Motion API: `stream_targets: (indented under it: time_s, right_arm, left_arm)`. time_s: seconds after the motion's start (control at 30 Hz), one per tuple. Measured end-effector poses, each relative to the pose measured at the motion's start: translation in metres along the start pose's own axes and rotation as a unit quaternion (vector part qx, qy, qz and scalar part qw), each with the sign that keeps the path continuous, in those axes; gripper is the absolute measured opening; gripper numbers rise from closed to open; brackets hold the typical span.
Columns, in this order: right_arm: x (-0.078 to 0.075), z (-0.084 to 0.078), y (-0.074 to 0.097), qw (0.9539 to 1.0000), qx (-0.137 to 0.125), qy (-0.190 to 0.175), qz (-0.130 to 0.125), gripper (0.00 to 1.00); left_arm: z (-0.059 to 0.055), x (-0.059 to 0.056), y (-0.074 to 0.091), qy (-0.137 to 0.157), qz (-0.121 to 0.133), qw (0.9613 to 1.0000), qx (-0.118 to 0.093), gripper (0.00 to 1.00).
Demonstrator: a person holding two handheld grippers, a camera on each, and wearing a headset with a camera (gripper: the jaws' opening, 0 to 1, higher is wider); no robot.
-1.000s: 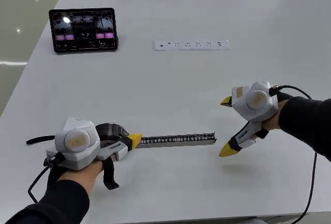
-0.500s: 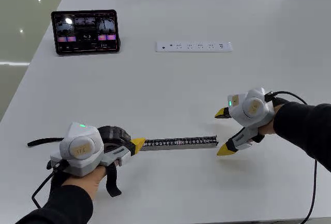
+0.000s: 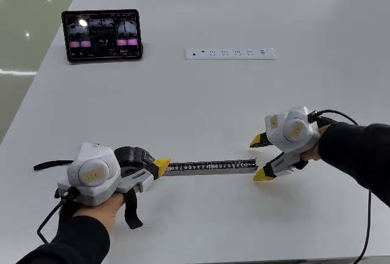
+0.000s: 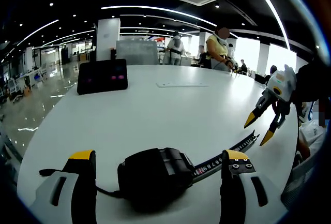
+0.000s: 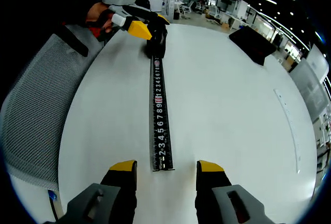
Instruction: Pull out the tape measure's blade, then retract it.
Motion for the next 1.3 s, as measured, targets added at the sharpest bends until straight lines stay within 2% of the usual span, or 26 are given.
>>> stream_targets:
  time_s: [0.4,0.53,0.73,1.0,1.07,1.27,1.3]
  right_arm:
    - [-0.001,-0.003,-0.001,1.0000,0.008,0.000,0.005,0.27]
    - [0.000,-0.005,-0.001,0.9998,0.009,-0.002,0.017,0.22]
    - [-0.002,-0.002,-0.002,0.9997,0.012,0.000,0.023,0.15]
    - [-0.004,0.000,-0.002,0.9994,0.020,0.003,0.027,0.12]
    - [-0.005,0.002,-0.002,0.9992,0.027,-0.003,0.031,0.12]
    - [-0.003,0.007,-0.003,0.9979,0.055,0.017,0.031,0.11]
    - [-0.002,0.007,-0.003,0.9979,0.056,0.012,0.028,0.11]
  left_arm:
    - [0.001,-0.001,-0.001,0.002,-0.002,1.0000,0.000,0.99]
    - [0.001,0.000,-0.002,0.002,-0.002,1.0000,-0.001,0.99]
    - [0.001,0.000,-0.002,0.005,0.001,1.0000,0.000,0.98]
    - [0.000,0.002,-0.001,0.014,0.007,0.9999,0.000,0.96]
    - [0.000,0.003,-0.001,0.015,0.009,0.9998,0.001,0.95]
    - [-0.005,0.005,-0.003,0.025,0.020,0.9994,0.014,0.89]
    - [-0.005,0.005,-0.003,0.027,0.021,0.9993,0.015,0.88]
Point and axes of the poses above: the centre of the closed fingertips' face, and the gripper's own axes: y roughly backward along the fingers, x roughly to its left, z roughly out of its top, the point moved 10 cm from there along y, roughly backward along the fingers, and after that the axes turned 3 degrees about y, right-handed, at the moved point
